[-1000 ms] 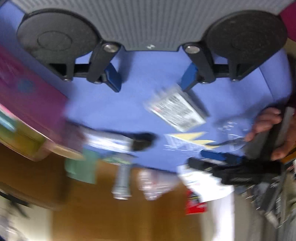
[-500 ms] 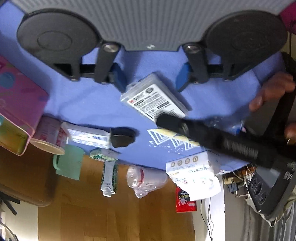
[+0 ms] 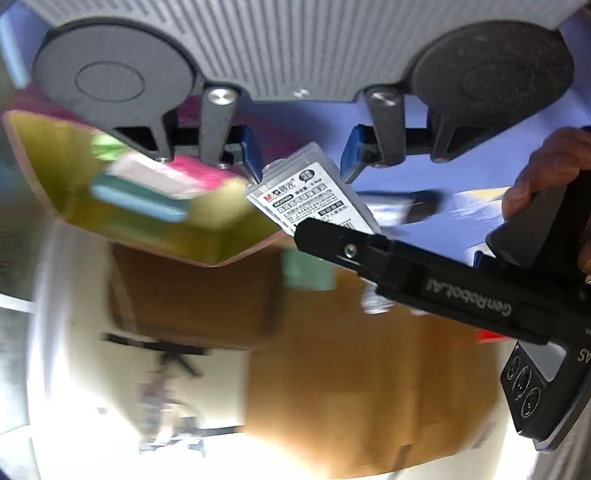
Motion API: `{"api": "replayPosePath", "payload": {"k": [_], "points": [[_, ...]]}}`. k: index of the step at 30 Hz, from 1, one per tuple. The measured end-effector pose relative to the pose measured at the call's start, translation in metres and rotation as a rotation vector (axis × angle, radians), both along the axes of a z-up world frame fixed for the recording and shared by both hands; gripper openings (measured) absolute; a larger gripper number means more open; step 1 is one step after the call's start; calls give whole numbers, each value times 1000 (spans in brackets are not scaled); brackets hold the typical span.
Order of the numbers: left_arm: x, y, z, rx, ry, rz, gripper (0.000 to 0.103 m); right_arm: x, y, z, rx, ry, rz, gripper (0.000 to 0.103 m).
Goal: Organize soft objects
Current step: 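Carry the barcode card into the pink tin and open the left tool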
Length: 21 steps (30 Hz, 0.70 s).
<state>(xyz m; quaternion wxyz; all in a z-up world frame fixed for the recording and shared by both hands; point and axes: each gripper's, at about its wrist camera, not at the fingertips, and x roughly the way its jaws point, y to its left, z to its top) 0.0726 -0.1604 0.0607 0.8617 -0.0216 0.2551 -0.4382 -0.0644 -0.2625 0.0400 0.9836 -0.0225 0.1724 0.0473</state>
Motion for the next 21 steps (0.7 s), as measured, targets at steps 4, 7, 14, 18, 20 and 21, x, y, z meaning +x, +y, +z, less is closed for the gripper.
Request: {"api": "replayPosePath", "payload": {"k": [4, 7, 14, 18, 20, 21], "points": [[16, -55, -7, 25, 30, -41, 79, 7, -37, -1, -14, 18, -83, 49], [25, -90, -16, 63, 52, -65, 79, 13, -59, -4, -28, 33, -139, 49], [19, -117, -28, 99, 45, -76, 83, 23, -105, -19, -20, 47, -347, 51], [9, -102, -24, 93, 21, -62, 86, 12, -112, -21, 39, 25, -384, 51], [3, -87, -21, 74, 18, -55, 87, 9, -109, -20, 58, 18, -378, 51], [1, -79, -20, 65, 14, -48, 88, 8, -105, -20, 67, 16, -370, 51]]}}
